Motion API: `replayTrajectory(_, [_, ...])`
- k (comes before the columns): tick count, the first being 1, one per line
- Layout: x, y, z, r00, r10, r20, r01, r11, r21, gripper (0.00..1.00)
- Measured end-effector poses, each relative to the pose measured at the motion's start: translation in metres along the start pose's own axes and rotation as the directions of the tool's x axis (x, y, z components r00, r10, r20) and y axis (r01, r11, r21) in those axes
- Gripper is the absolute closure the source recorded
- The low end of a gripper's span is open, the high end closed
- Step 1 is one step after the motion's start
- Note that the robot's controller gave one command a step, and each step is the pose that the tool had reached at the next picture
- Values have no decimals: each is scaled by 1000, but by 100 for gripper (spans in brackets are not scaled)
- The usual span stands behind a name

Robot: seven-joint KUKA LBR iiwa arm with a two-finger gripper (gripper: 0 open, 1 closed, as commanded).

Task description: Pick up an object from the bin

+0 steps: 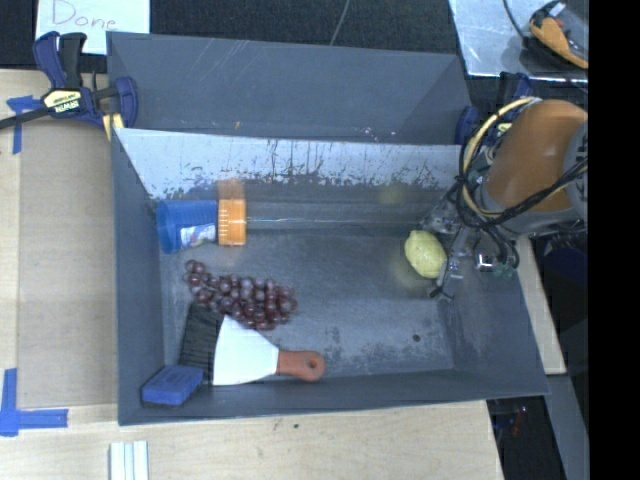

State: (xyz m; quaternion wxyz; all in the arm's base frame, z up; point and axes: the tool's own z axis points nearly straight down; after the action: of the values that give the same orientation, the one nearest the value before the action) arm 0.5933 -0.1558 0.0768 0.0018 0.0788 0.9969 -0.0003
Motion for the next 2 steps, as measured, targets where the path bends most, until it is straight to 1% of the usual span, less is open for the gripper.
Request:
replayTrajectory(1, [-12,2,7,997,76,16,-76,997,-6,0])
replayTrajectory(2, [-3,0,0,1000,11,5,-11,1000,0,100])
